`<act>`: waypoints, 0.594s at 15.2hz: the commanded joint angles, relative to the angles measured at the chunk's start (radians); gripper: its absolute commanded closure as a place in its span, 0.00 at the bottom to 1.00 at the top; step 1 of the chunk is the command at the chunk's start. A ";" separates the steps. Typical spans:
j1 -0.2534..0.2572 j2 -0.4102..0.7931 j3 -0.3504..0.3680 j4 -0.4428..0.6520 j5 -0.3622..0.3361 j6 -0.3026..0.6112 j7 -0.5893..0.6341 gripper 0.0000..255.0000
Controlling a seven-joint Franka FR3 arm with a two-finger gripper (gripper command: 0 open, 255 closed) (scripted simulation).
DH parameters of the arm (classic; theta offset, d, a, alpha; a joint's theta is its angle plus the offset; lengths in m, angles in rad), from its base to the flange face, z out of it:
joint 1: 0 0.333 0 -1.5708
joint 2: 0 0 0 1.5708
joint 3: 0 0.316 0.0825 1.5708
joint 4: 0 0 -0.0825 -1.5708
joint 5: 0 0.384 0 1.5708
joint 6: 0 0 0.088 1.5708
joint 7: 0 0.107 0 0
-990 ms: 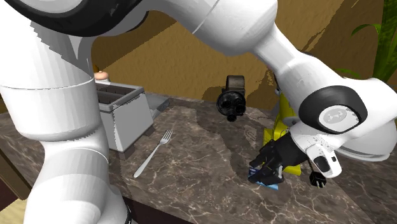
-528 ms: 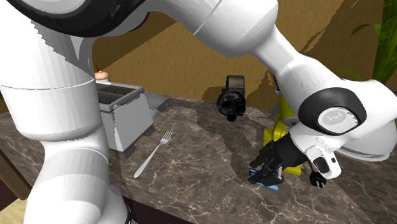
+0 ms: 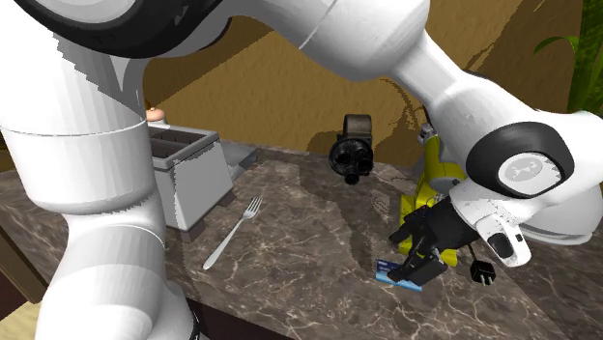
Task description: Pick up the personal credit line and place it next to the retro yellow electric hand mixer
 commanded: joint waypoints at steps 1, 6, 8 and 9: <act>-0.008 0.007 -0.006 0.063 -0.005 -0.058 0.002 0.00; -0.013 0.014 -0.008 0.095 -0.006 -0.084 0.002 0.00; -0.013 0.014 -0.008 0.095 -0.006 -0.084 0.002 0.00; -0.013 0.014 -0.008 0.095 -0.006 -0.084 0.002 0.00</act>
